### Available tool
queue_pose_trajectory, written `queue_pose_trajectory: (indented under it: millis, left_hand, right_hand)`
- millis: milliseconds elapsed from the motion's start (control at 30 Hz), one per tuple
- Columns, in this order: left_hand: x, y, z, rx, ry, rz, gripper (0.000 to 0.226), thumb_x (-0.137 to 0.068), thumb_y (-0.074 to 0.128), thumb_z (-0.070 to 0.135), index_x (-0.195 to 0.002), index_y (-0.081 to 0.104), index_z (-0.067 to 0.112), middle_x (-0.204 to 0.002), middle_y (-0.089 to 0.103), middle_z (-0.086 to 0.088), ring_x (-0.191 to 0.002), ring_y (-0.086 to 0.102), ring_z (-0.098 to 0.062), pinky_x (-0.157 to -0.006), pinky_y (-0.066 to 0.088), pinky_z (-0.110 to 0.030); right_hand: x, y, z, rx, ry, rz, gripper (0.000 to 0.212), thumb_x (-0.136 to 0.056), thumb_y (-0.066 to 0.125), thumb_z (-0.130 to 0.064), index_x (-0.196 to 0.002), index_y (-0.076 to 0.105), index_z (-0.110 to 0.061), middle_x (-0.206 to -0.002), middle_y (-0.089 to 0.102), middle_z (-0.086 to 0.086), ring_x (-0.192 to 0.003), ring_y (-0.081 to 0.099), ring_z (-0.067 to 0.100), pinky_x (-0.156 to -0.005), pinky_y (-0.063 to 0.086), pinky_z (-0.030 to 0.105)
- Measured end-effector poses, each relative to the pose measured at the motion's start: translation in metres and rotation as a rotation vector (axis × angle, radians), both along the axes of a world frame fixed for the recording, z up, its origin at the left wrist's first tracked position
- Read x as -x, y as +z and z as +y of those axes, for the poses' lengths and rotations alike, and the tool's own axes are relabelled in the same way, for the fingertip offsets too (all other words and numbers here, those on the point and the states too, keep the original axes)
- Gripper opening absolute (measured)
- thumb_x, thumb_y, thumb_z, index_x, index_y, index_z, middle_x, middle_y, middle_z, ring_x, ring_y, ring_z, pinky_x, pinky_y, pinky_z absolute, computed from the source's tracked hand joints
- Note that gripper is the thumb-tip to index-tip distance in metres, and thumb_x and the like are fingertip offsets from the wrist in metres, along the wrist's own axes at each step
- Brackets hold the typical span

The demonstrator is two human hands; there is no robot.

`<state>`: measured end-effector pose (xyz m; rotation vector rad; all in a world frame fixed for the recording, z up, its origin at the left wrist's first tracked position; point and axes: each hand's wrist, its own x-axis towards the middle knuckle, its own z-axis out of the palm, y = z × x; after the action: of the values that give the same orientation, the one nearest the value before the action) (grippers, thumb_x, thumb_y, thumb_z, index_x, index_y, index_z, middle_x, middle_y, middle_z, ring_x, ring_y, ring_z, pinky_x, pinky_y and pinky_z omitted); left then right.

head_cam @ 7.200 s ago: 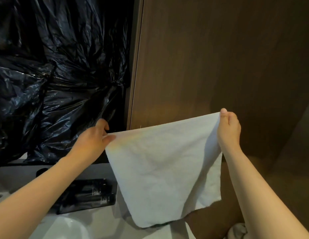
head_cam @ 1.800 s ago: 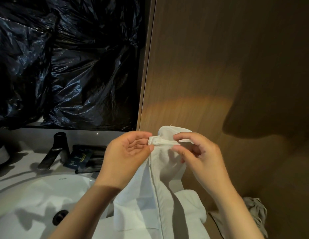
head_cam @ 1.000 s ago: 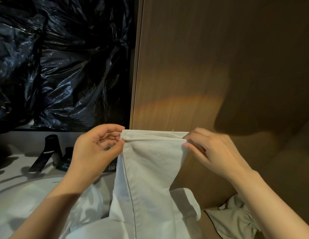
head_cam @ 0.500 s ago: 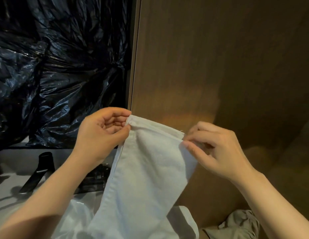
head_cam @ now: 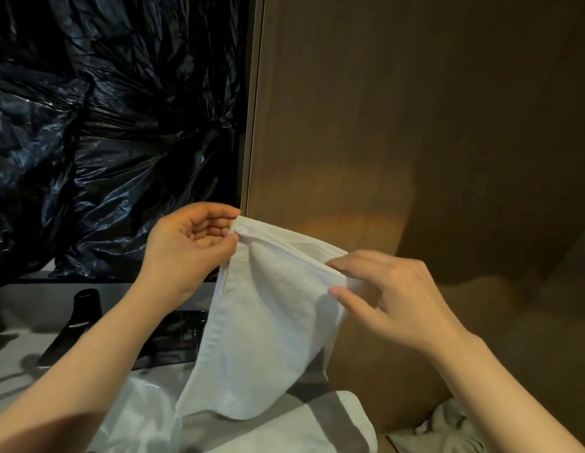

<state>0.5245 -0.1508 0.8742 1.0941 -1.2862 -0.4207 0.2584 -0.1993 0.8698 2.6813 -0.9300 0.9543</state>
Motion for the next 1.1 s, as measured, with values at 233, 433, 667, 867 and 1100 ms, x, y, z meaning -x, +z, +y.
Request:
queue_pose_trajectory:
  millis: [233, 433, 667, 867, 1100]
  left_hand:
    - [-0.003, 0.0, -0.001, -0.011, -0.025, -0.021, 0.034, -0.077, 0.07, -0.009, -0.097, 0.068, 0.019, -0.09, 0.07, -0.001, -0.078, 0.067, -0.005, -0.072, 0.052, -0.01]
    - [0.007, 0.0, -0.003, -0.026, -0.057, 0.046, 0.033, -0.079, 0.068, -0.011, -0.101, 0.067, 0.013, -0.093, 0.07, -0.006, -0.079, 0.067, -0.007, -0.073, 0.053, -0.012]
    - [0.018, 0.013, 0.003, 0.019, -0.117, 0.052, 0.035, -0.078, 0.068, -0.01, -0.1, 0.068, 0.017, -0.092, 0.071, -0.003, -0.082, 0.069, -0.008, -0.073, 0.053, -0.012]
    - [0.011, 0.031, 0.007, 0.041, -0.036, 0.068, 0.031, -0.079, 0.069, -0.008, -0.094, 0.068, 0.018, -0.089, 0.07, -0.002, -0.075, 0.065, -0.003, -0.071, 0.052, -0.01]
    - [0.007, 0.031, 0.022, 0.071, -0.048, 0.102, 0.031, -0.077, 0.07, -0.008, -0.094, 0.069, 0.017, -0.086, 0.071, 0.001, -0.075, 0.067, -0.004, -0.07, 0.052, -0.011]
  right_hand:
    - [0.014, 0.006, -0.009, 0.037, -0.191, 0.123, 0.046, -0.092, 0.038, -0.061, -0.11, 0.071, -0.035, -0.104, 0.073, -0.016, -0.085, 0.068, 0.001, -0.069, 0.043, 0.012]
    - [0.011, 0.005, -0.009, 0.065, -0.282, -0.01, 0.041, -0.09, 0.047, -0.06, -0.102, 0.072, -0.03, -0.095, 0.072, -0.012, -0.079, 0.064, 0.002, -0.066, 0.038, 0.012]
    - [0.013, 0.006, -0.02, -0.255, -0.194, -0.182, 0.055, -0.085, 0.046, -0.075, -0.129, 0.052, -0.042, -0.132, 0.051, -0.023, -0.12, 0.046, -0.003, -0.093, 0.046, 0.02]
    - [0.008, 0.004, -0.021, -0.294, -0.033, -0.31, 0.038, -0.088, 0.052, -0.064, -0.073, 0.062, -0.03, -0.07, 0.059, -0.009, -0.068, 0.059, 0.014, -0.054, 0.044, 0.022]
    - [0.01, 0.006, -0.006, -0.134, -0.039, -0.267, 0.034, -0.096, 0.043, -0.056, -0.081, 0.061, -0.032, -0.074, 0.06, -0.016, -0.073, 0.062, 0.008, -0.056, 0.043, 0.011]
